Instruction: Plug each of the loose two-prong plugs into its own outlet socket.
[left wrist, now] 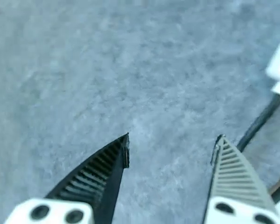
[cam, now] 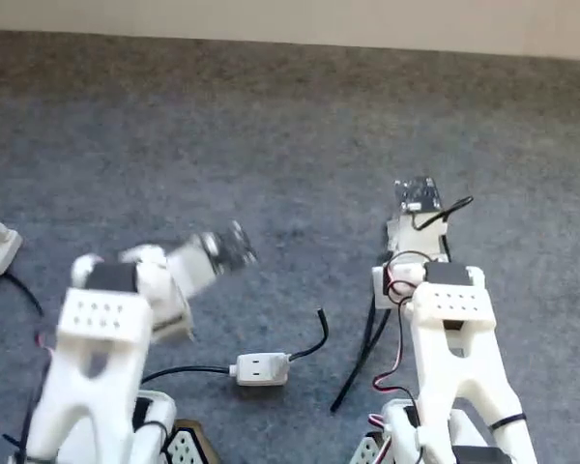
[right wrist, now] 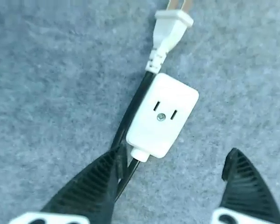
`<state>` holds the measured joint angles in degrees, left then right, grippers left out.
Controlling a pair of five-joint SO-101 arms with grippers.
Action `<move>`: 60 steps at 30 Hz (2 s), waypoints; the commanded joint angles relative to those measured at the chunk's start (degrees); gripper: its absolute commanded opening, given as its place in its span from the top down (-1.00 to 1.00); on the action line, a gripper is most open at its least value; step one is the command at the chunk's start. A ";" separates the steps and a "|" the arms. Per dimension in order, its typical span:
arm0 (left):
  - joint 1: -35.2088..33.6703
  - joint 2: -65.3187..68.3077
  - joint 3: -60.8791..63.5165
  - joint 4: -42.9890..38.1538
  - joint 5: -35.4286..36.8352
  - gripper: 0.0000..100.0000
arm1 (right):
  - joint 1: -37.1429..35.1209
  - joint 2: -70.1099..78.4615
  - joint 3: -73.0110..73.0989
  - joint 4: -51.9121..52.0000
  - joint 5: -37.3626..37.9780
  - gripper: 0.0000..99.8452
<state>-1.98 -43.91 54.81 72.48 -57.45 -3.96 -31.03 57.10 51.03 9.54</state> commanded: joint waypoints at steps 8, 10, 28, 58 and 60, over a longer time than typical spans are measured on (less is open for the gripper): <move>22.02 -4.26 1.63 -3.52 14.15 0.28 | 2.68 -1.63 2.86 -6.11 -2.99 0.38; 24.13 -2.07 -0.40 -3.43 15.91 0.28 | 2.86 -1.63 2.77 -6.11 -3.08 0.38; 29.32 12.79 6.29 -13.63 16.00 0.34 | 2.59 -1.63 3.03 -6.11 -2.99 0.38; -20.79 13.23 -12.70 -11.60 9.05 0.95 | 2.51 -1.10 3.21 -6.11 -2.99 0.38; -26.95 14.11 -13.67 -13.10 7.03 0.95 | 2.51 -1.10 3.21 -6.11 -2.99 0.38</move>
<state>-16.22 -30.73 44.88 60.53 -46.29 -1.67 -31.03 60.44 45.58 6.90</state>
